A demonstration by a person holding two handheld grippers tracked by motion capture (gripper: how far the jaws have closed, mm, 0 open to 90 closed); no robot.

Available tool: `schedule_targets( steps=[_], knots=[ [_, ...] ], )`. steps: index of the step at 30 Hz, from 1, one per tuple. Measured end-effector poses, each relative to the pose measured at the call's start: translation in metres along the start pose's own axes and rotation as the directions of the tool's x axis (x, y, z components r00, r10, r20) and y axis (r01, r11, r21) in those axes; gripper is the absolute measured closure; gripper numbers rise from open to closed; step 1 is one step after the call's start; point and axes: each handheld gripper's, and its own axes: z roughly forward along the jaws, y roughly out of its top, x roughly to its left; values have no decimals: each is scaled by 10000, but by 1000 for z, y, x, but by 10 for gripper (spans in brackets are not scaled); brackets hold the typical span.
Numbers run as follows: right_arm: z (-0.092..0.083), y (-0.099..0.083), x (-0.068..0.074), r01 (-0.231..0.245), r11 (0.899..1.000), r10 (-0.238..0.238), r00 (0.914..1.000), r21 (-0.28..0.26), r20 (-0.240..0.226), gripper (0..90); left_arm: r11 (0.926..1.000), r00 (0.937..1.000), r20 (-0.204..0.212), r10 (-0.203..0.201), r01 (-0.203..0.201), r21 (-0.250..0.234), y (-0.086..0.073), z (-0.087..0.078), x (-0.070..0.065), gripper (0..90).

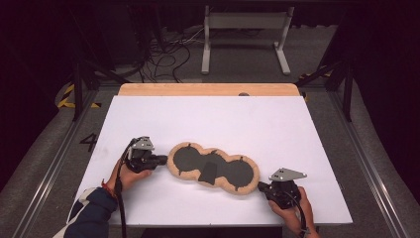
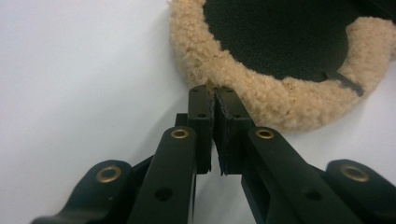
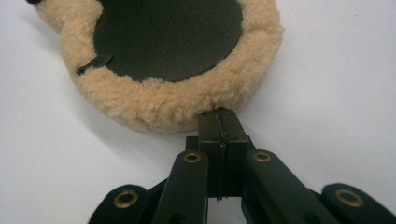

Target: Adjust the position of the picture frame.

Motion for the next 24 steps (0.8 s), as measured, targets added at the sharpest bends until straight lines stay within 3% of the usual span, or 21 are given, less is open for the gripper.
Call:
schedule_targets(
  steps=[4, 10, 24],
  knots=[
    [2, 2, -5, -76, 10000, 77, 9997, -41, 214, 900, 9999, 9999, 60, 157, -157, 2, 0, 1, -3, 876],
    [9, 10, -21, -325, 9993, 336, 9976, -182, 603, 900, 10000, 10000, 50, 71, -71, 0, 1, 3, -11, 871],
    [16, 17, -43, -308, 9991, 329, 9967, -291, 745, 900, 9997, 9984, -520, 234, -235, -8, 8, 10, -17, 847]
  ],
)
